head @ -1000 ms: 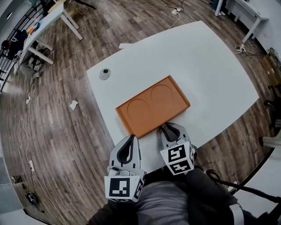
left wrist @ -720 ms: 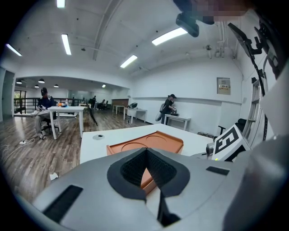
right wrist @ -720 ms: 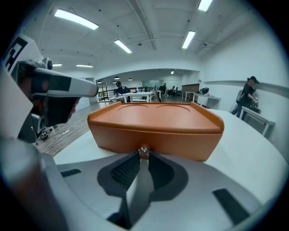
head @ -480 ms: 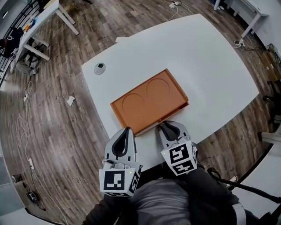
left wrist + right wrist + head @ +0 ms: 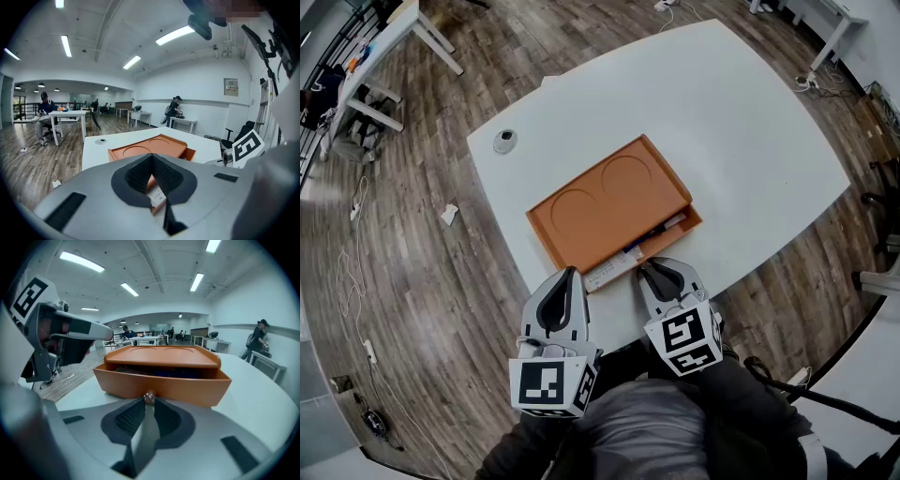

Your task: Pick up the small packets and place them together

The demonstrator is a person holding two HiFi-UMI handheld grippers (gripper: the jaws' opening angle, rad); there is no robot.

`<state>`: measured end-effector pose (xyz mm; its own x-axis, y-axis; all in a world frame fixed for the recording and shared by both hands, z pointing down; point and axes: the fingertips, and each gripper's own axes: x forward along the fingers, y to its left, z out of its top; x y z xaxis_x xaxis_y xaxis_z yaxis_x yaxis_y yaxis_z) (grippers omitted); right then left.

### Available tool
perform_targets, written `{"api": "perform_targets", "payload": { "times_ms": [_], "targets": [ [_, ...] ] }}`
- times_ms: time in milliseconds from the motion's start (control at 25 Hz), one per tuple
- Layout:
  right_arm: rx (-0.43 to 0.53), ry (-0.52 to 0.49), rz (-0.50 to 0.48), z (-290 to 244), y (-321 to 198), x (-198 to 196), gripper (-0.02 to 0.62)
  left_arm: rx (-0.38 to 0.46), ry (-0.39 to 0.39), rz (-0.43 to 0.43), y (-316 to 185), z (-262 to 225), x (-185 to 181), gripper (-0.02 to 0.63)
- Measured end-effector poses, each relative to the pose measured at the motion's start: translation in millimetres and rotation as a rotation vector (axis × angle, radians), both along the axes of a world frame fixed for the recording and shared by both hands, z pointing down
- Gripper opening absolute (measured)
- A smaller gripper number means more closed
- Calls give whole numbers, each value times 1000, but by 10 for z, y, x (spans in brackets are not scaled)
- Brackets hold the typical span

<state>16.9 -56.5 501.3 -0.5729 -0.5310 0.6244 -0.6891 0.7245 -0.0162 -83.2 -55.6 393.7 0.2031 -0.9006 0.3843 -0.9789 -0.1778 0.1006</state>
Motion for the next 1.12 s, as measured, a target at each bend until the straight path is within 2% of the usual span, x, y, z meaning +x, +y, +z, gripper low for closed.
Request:
{"api": "perform_targets", "payload": {
  "times_ms": [1120],
  "targets": [
    [-19, -73, 49, -25, 661, 463, 67, -13, -33, 66, 598, -29, 541, 2]
  ]
}}
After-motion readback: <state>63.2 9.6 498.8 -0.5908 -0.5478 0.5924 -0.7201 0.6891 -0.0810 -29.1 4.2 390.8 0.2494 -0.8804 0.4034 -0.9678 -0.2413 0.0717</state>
